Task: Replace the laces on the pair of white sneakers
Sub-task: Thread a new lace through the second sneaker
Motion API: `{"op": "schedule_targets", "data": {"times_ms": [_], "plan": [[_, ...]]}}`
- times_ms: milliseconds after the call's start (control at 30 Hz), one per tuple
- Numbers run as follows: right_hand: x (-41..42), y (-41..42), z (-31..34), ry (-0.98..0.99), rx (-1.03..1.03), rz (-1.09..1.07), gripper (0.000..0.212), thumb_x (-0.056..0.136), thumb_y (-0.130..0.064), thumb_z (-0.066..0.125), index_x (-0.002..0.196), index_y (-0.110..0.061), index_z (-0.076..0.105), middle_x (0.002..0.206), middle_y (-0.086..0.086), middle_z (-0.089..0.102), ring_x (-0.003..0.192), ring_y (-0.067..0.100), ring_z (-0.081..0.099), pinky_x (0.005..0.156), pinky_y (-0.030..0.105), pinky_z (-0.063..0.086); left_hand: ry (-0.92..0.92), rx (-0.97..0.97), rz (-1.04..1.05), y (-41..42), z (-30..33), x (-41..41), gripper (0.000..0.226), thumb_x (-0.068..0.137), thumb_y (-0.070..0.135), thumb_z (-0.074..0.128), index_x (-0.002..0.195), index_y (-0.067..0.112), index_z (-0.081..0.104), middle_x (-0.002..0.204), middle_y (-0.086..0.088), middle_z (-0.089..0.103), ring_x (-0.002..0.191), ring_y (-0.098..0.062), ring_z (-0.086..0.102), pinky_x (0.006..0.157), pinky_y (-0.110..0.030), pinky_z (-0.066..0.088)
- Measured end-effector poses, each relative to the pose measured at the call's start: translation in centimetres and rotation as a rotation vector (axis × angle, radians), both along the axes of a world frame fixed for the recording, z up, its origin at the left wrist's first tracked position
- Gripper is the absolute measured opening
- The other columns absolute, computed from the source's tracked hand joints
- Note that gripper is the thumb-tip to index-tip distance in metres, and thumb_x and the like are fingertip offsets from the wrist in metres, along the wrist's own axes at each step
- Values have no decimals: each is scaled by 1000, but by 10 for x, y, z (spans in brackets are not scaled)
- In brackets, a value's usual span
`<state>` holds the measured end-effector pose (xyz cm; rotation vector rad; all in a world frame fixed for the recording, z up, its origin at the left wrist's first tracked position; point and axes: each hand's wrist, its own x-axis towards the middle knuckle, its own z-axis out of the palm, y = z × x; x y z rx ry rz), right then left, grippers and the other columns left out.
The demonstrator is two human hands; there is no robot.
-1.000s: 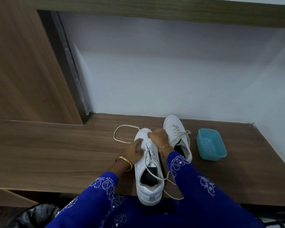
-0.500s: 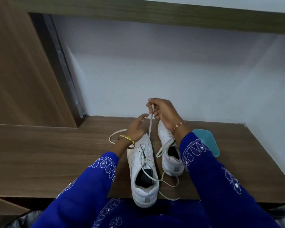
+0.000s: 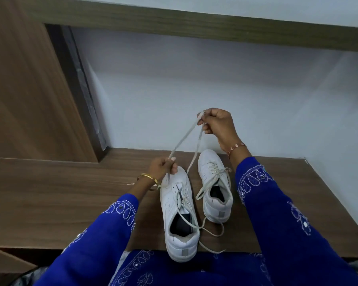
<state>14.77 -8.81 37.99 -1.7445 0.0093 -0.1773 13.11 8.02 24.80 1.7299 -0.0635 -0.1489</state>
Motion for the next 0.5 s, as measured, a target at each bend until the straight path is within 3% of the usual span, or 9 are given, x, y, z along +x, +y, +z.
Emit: {"op": "schedule_targets", "data": {"times_ms": [33, 100, 167, 233, 300, 367, 500], "plan": [[3, -4, -6, -11, -130, -33, 16, 88, 2, 49, 94, 7, 64, 79, 10, 64, 57, 11, 51, 52, 18, 46, 67, -72, 47, 3, 1, -2, 36, 98, 16, 42, 66, 7, 56, 43, 2, 59, 42, -4, 57, 55, -20, 50], [7, -11, -20, 13, -487, -71, 22, 86, 0, 56, 107, 5, 62, 109, 18, 63, 84, 21, 61, 77, 29, 54, 218, -218, 127, 8, 7, -4, 37, 100, 21, 38, 69, 5, 53, 40, 0, 56, 37, -10, 57, 46, -21, 50], [3, -12, -35, 114, -772, -81, 37, 86, -1, 58, 123, 1, 54, 129, 19, 51, 109, 29, 57, 95, 31, 44, 323, -355, 142, 12, 17, -3, 38, 101, 27, 34, 73, 8, 52, 42, 0, 56, 40, -13, 58, 47, -24, 52], [-9, -5, -44, 148, -852, -39, 32, 87, -3, 57, 118, 1, 59, 123, 17, 54, 99, 27, 60, 86, 27, 45, 379, -490, 142, 13, 25, 0, 39, 101, 32, 32, 76, 10, 53, 45, 1, 57, 44, -14, 61, 51, -28, 56], [-24, 9, -55, 230, -782, 131, 21, 88, -9, 59, 104, 3, 65, 94, 14, 66, 64, 15, 62, 64, 23, 51, 421, -656, 148, 12, 34, 3, 41, 101, 34, 29, 75, 11, 51, 46, 1, 56, 46, -14, 60, 52, -29, 57], [-42, 24, -69, 394, -644, 334, 23, 89, -14, 59, 103, 4, 64, 70, 6, 60, 43, 8, 50, 40, 14, 44, 443, -809, 145, 8, 43, 4, 43, 102, 34, 25, 74, 12, 49, 47, 1, 53, 49, -15, 57, 54, -29, 57], [-57, 41, -101, 461, -505, 493, 28, 88, -15, 61, 113, -2, 57, 63, 2, 56, 33, 2, 46, 36, 14, 40, 451, -950, 173, 1, 56, 5, 43, 102, 31, 25, 76, 9, 52, 49, -4, 60, 46, -18, 62, 51, -31, 57]]}}
